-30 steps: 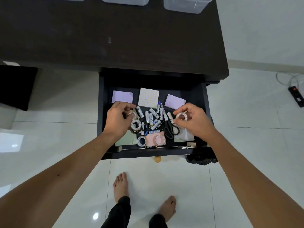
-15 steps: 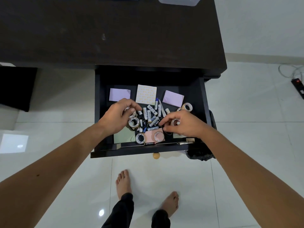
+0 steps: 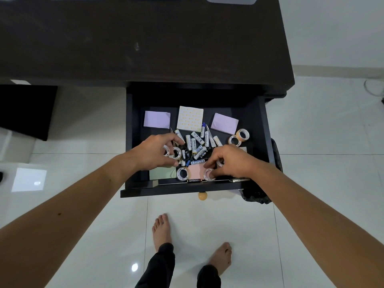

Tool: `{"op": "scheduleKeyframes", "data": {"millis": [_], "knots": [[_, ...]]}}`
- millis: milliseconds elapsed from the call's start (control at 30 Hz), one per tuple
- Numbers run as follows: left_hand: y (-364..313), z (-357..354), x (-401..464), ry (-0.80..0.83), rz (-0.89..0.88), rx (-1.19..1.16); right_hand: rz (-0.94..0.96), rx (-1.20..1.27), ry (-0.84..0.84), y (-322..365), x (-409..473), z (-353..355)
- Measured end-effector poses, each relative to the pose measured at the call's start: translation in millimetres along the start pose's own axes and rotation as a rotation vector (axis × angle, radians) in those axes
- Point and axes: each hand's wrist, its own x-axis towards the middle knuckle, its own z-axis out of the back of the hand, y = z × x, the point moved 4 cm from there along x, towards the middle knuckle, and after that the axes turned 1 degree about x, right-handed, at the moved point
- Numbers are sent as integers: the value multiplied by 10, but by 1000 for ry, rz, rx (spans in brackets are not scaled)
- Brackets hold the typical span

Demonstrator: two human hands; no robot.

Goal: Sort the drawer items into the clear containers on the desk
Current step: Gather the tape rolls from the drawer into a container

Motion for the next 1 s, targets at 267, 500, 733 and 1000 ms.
{"op": "scheduleKeyframes", "data": {"millis": [267,500,733,1000], "knots": [[22,-8,19,-65,32,79,15,112,-20,36,-83,52],[-41,-26,-22,-155,-45,78,-17,444,-55,-24,-240,221],[-86,-48,-45,-185,-45,-85,-18,691,-72,-52,-316,405],[-109,-130,-92,-131,-23,-170,-6,622,-54,-60,-319,643]]}}
